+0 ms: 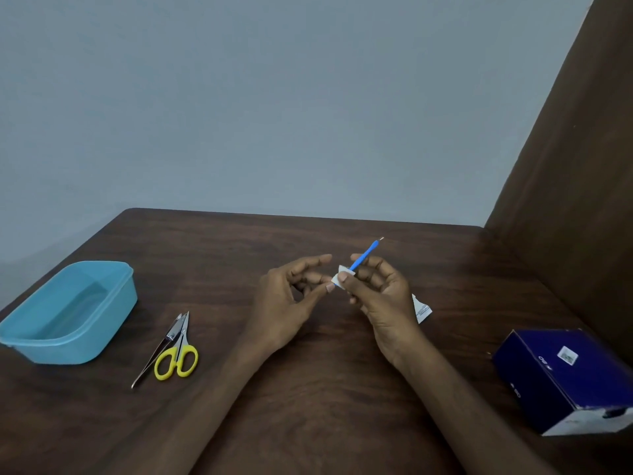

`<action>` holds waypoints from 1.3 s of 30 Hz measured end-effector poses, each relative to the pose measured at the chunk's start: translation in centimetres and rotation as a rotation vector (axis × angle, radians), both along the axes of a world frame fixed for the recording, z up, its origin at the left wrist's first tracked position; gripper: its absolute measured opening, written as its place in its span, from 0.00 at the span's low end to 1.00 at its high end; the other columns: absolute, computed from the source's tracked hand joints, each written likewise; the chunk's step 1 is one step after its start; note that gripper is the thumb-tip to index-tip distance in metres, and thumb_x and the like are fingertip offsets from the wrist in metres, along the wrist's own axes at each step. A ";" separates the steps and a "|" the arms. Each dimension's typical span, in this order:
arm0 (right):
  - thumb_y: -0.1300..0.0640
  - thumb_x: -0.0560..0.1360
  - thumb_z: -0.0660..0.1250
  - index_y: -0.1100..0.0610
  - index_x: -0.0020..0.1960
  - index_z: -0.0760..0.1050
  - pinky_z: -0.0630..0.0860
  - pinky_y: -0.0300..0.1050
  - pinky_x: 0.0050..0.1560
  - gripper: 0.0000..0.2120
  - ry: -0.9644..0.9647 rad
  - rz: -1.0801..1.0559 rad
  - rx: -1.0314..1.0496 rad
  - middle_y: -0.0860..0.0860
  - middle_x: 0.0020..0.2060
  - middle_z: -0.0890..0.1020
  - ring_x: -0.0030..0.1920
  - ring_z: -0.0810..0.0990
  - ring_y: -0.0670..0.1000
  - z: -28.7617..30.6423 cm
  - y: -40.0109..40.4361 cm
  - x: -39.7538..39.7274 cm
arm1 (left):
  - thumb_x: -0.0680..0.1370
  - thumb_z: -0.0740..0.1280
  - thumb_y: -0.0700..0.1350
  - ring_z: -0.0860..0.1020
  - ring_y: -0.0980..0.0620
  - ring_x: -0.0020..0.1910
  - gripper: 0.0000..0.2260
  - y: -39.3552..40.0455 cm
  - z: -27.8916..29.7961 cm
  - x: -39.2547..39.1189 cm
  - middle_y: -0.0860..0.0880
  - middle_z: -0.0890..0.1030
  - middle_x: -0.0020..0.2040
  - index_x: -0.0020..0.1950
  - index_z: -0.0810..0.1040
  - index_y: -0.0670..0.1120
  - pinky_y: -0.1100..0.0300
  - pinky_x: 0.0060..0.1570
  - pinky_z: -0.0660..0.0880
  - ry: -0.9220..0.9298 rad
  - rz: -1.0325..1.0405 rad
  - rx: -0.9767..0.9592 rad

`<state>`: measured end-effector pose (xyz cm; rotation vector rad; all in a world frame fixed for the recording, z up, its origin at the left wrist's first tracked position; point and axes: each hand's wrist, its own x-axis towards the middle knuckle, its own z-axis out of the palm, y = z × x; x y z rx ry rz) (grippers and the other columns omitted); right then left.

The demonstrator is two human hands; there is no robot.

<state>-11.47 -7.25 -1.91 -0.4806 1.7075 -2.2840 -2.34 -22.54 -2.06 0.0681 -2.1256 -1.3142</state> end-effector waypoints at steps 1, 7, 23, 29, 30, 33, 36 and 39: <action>0.65 0.74 0.79 0.58 0.62 0.81 0.75 0.39 0.37 0.18 0.018 0.012 0.023 0.50 0.43 0.88 0.37 0.81 0.44 -0.1 0.0 0.1 | 0.78 0.78 0.43 0.83 0.51 0.38 0.19 0.0 0.0 0.0 0.59 0.89 0.46 0.69 0.83 0.52 0.64 0.47 0.80 -0.008 -0.001 -0.011; 0.64 0.74 0.79 0.58 0.60 0.83 0.75 0.39 0.37 0.15 0.059 0.028 0.074 0.52 0.40 0.87 0.37 0.80 0.47 -0.1 0.0 0.1 | 0.80 0.77 0.44 0.79 0.59 0.38 0.22 -0.1 0.1 -0.1 0.59 0.89 0.47 0.73 0.80 0.51 0.59 0.51 0.81 -0.066 -0.032 0.053; 0.45 0.86 0.63 0.62 0.45 0.85 0.76 0.44 0.35 0.23 -0.014 -0.078 0.044 0.60 0.42 0.89 0.33 0.80 0.51 0.6 0.1 -0.5 | 0.81 0.75 0.46 0.83 0.57 0.40 0.12 -0.3 -0.3 -0.2 0.57 0.88 0.46 0.64 0.86 0.57 0.59 0.44 0.80 -0.136 -0.037 -0.038; 0.54 0.84 0.70 0.61 0.53 0.85 0.75 0.43 0.33 0.11 0.043 -0.176 0.005 0.54 0.38 0.86 0.31 0.78 0.49 0.5 0.6 -0.8 | 0.80 0.77 0.47 0.81 0.62 0.36 0.06 -0.1 -0.2 -0.1 0.57 0.88 0.42 0.55 0.90 0.58 0.65 0.36 0.76 -0.129 0.011 -0.068; 0.55 0.83 0.71 0.61 0.53 0.85 0.74 0.42 0.33 0.09 0.046 -0.186 0.010 0.54 0.38 0.87 0.31 0.77 0.48 0.6 0.7 -1.0 | 0.79 0.77 0.47 0.81 0.61 0.36 0.06 -0.1 -0.1 -0.1 0.57 0.88 0.42 0.54 0.90 0.57 0.64 0.37 0.76 -0.119 0.015 -0.066; 0.55 0.82 0.73 0.57 0.55 0.85 0.72 0.40 0.30 0.06 0.041 -0.155 0.049 0.54 0.45 0.90 0.31 0.76 0.47 0.5 0.7 -0.8 | 0.78 0.79 0.45 0.81 0.58 0.36 0.07 -0.1 -0.1 -0.2 0.58 0.88 0.41 0.53 0.90 0.56 0.62 0.40 0.78 -0.094 0.020 -0.059; 0.55 0.82 0.73 0.56 0.56 0.85 0.70 0.39 0.29 0.06 0.034 -0.112 0.057 0.54 0.48 0.90 0.30 0.75 0.46 0.5 0.6 -0.4 | 0.77 0.79 0.44 0.81 0.56 0.35 0.07 -0.3 -0.2 -0.2 0.57 0.88 0.41 0.52 0.90 0.56 0.62 0.40 0.78 -0.089 0.014 -0.031; 0.50 0.83 0.70 0.58 0.53 0.86 0.68 0.38 0.27 0.11 0.003 -0.112 0.031 0.56 0.46 0.90 0.28 0.74 0.47 1.0 0.6 -0.5 | 0.77 0.79 0.45 0.84 0.50 0.38 0.06 -0.3 -0.1 -0.2 0.58 0.88 0.42 0.52 0.90 0.56 0.59 0.42 0.80 -0.082 0.006 -0.029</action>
